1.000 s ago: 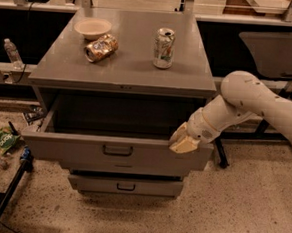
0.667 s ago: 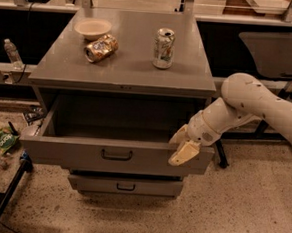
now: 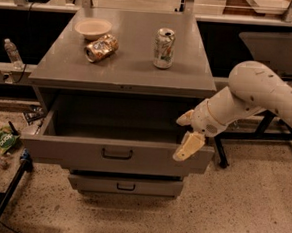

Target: Open top drawer

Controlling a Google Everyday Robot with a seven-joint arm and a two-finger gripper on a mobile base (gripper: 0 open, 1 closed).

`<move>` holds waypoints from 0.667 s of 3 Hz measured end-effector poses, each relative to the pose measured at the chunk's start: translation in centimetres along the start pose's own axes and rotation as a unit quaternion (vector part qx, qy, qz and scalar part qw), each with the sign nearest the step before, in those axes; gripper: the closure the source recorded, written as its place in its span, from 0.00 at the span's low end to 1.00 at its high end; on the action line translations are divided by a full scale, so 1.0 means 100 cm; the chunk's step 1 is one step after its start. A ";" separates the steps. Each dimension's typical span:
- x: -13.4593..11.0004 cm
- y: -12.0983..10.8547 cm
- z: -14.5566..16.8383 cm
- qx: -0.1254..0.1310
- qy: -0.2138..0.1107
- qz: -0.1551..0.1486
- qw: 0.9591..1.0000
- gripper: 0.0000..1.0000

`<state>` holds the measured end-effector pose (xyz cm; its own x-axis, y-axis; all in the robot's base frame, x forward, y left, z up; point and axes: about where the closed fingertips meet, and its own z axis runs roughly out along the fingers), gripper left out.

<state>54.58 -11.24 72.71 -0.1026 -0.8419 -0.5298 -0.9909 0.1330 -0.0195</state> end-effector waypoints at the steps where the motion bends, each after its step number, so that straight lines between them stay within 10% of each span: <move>1: -0.009 -0.007 -0.017 0.027 0.007 -0.016 0.999 0.46; 2: -0.016 -0.017 -0.032 0.058 0.012 -0.027 0.998 0.69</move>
Offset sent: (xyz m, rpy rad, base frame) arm 0.0281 -0.0138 0.0594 -0.0655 -0.2061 -0.0398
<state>56.13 -11.82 76.28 -0.0526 -0.8619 -0.5043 -0.9787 0.1449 -0.1456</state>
